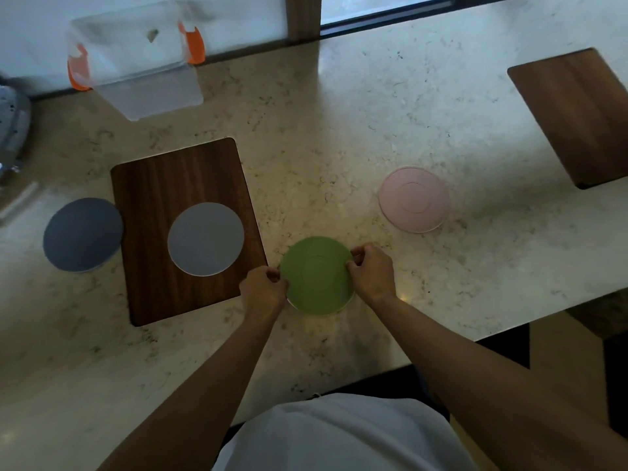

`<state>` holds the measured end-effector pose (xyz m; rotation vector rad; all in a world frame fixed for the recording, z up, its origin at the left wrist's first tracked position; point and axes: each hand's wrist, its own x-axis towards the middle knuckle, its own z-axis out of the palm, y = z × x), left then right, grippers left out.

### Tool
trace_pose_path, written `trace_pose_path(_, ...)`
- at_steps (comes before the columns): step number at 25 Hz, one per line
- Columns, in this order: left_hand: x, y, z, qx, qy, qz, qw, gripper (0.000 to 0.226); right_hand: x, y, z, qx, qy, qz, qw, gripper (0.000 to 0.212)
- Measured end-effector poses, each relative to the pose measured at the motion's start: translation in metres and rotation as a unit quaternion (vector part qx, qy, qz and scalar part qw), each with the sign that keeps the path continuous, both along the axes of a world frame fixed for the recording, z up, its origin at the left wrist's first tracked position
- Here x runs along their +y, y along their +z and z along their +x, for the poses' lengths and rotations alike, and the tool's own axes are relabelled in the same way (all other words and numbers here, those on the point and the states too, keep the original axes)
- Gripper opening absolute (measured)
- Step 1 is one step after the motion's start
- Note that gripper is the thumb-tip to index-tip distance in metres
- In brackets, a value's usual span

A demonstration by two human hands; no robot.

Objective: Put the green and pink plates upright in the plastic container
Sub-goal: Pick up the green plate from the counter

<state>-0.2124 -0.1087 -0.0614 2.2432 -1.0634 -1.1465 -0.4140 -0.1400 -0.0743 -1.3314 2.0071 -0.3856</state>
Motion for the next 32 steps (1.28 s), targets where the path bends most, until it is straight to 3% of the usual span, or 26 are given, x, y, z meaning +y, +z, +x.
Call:
trace_pose_path(10, 0.002, 0.003, -0.014, -0.137, -0.095, -0.005, 0.986, 0.016, 0.006, 0.005, 0.005, 0.077, 0.014, 0.005, 0.997, 0.020)
trace_pose_path(16, 0.001, 0.002, -0.019, -0.142, -0.079, -0.002, 0.987, 0.017, 0.010, 0.008, 0.013, 0.112, 0.004, 0.002, 0.994, 0.024)
trace_pose_path(23, -0.013, 0.001, -0.014, -0.041, 0.027, 0.046, 0.998, 0.013, -0.002, 0.006, 0.007, 0.058, -0.002, 0.056, 0.997, 0.018)
trace_pose_path(29, -0.041, 0.006, -0.019, 0.088, 0.066, 0.069, 0.992, 0.005, -0.011, 0.009, -0.025, -0.064, -0.075, 0.026, 0.995, 0.015)
trace_pose_path(32, -0.068, 0.012, -0.041, 0.123, 0.055, 0.065, 0.989, 0.006, -0.025, 0.017, -0.052, -0.073, -0.103, -0.004, 0.992, 0.027)
